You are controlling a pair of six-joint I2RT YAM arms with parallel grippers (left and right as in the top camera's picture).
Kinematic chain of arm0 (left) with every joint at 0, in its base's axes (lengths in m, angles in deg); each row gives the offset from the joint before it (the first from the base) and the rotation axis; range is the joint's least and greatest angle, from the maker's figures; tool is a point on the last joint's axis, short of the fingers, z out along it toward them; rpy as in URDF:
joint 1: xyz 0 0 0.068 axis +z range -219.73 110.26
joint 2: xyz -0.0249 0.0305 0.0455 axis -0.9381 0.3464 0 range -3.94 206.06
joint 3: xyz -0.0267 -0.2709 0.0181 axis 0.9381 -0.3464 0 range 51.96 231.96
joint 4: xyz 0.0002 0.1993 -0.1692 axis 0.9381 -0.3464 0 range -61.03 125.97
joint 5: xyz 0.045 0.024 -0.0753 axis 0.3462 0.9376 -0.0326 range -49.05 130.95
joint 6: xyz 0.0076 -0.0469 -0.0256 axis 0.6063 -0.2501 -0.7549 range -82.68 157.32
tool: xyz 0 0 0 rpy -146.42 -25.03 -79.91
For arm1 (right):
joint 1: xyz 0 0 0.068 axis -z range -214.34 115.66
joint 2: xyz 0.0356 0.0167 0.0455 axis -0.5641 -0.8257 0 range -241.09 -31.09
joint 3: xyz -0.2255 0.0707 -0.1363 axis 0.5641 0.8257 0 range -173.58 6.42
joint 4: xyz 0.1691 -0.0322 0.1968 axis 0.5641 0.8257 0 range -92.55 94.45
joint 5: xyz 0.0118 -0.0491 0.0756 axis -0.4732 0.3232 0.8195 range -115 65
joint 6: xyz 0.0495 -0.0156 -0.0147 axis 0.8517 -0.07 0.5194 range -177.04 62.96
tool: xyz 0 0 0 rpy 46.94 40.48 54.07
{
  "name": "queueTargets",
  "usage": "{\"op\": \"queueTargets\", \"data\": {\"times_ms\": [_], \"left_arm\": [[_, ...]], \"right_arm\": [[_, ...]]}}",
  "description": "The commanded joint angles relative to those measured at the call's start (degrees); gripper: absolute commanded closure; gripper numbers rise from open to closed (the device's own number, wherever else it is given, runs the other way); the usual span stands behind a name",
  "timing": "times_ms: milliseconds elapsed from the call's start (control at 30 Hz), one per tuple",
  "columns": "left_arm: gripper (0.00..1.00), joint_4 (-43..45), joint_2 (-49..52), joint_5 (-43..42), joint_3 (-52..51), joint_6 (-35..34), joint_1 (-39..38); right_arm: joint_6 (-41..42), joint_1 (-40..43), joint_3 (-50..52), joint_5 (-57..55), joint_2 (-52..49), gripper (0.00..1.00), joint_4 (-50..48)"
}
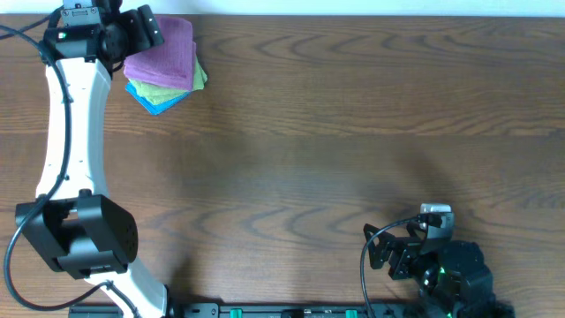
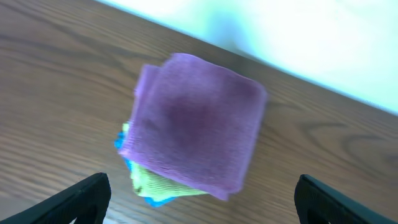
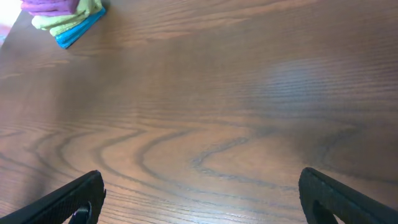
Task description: Fold the cloth
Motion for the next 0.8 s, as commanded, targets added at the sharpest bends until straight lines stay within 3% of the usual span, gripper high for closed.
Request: {"op": "queueTargets", "data": {"times_ms": [0,133,300,433,533,767], "left_arm": [[0.05,-0.22,-0.57,-6.14,-0.07,-3.45,0.33],[0.05,0.09,-0.57,-12.96,-0.07,-5.46,0.33],[0.05,2.97,-0.57,-27.56,-0.07,-5.42,0.33],[0.05,4.74,-0.98,-28.63,-0.07,-5.27,0.81],[0.04,4.02,-2.49,-30.1,-0.07,-0.22,0.81],[0.05,-5.9,-9.97,-23.19,-0.07,5.2,0.81]], "right_arm": [[0.61,0.24,0.17,-0.35,0.42,0.01,0.02],[0.61,0.24,0.17,-0.35,0.42,0.01,0.02],[0.61,0.24,0.17,-0.35,0.42,0.01,0.02],[0.61,0.24,0.17,-0.35,0.42,0.01,0.02],[0.61,0.24,0.17,-0.35,0.42,0.01,0.02],[0.61,0.24,0.17,-0.35,0.42,0.01,0.02]]}}
